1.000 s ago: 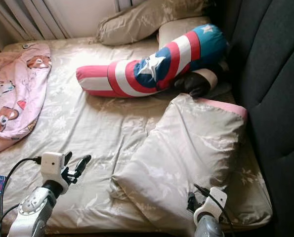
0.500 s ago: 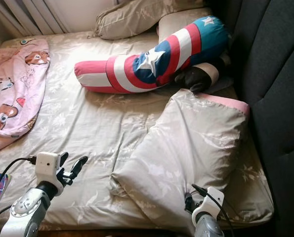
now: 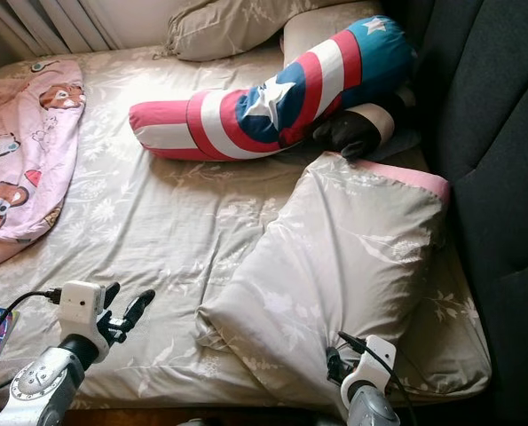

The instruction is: Clean up the room

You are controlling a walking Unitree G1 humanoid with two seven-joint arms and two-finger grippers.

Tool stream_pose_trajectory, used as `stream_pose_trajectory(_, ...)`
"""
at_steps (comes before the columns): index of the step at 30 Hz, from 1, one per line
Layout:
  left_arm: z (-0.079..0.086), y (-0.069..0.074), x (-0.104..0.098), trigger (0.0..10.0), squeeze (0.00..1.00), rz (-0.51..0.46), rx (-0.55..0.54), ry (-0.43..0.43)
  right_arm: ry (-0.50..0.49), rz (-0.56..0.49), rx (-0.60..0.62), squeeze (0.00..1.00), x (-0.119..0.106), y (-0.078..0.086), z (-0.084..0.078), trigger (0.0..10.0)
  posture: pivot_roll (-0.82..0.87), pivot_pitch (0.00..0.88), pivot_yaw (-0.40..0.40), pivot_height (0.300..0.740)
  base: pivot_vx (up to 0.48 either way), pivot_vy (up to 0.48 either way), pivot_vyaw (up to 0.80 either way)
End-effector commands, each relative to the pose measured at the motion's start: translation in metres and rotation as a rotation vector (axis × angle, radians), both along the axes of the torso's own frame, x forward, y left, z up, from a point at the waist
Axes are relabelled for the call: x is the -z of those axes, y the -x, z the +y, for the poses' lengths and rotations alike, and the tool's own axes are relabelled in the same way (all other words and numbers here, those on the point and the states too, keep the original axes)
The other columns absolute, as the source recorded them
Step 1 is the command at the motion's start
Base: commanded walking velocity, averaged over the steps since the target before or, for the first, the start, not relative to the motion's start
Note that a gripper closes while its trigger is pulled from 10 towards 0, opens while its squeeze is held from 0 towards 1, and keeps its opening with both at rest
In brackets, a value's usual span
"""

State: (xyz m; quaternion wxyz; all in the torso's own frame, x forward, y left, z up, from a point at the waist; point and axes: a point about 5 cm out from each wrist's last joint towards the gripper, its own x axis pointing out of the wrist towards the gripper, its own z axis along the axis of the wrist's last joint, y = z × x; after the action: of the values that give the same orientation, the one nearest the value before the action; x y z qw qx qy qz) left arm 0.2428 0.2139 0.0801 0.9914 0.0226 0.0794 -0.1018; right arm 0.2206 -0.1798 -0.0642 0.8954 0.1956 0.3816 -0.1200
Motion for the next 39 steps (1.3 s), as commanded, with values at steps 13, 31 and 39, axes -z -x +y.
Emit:
stream_pose_trajectory(13,0.002,0.010,0.005,10.0,0.00,0.045,-0.011,-0.010,-0.053,0.154,-0.070,0.00,0.021,0.031,0.022,0.0,0.20,0.279,0.129,0.740,0.000,0.000,0.00)
stream_pose_trajectory(31,-0.001,-0.003,0.011,10.0,0.00,0.044,-0.031,0.005,-0.006,0.137,-0.028,0.00,0.016,0.025,0.005,0.0,0.16,0.232,0.109,0.740,0.000,0.000,0.00)
stream_pose_trajectory(39,-0.002,-0.015,0.012,10.0,0.00,0.031,-0.050,0.031,-0.005,0.121,-0.017,0.00,0.013,0.019,0.003,0.0,0.14,0.205,0.098,0.740,0.000,0.000,0.00)
